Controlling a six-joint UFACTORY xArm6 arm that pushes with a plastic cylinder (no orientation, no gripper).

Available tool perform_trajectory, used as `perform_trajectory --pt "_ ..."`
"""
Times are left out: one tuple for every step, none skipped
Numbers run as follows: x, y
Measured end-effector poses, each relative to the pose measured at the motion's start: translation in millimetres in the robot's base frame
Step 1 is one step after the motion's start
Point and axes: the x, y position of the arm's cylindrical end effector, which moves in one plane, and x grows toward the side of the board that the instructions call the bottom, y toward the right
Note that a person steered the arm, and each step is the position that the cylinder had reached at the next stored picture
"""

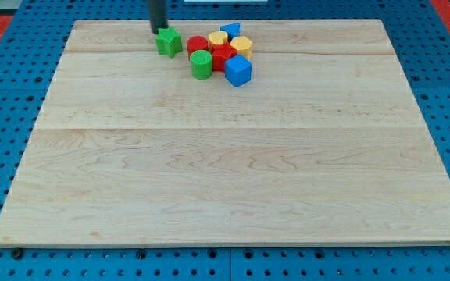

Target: Push the green star towards the top left side of the board

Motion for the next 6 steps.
perform_trajectory --pt "-18 55" --pt "-13 96" --pt "26 51" --pt "61 17" --pt "61 -12" --pt "91 -11"
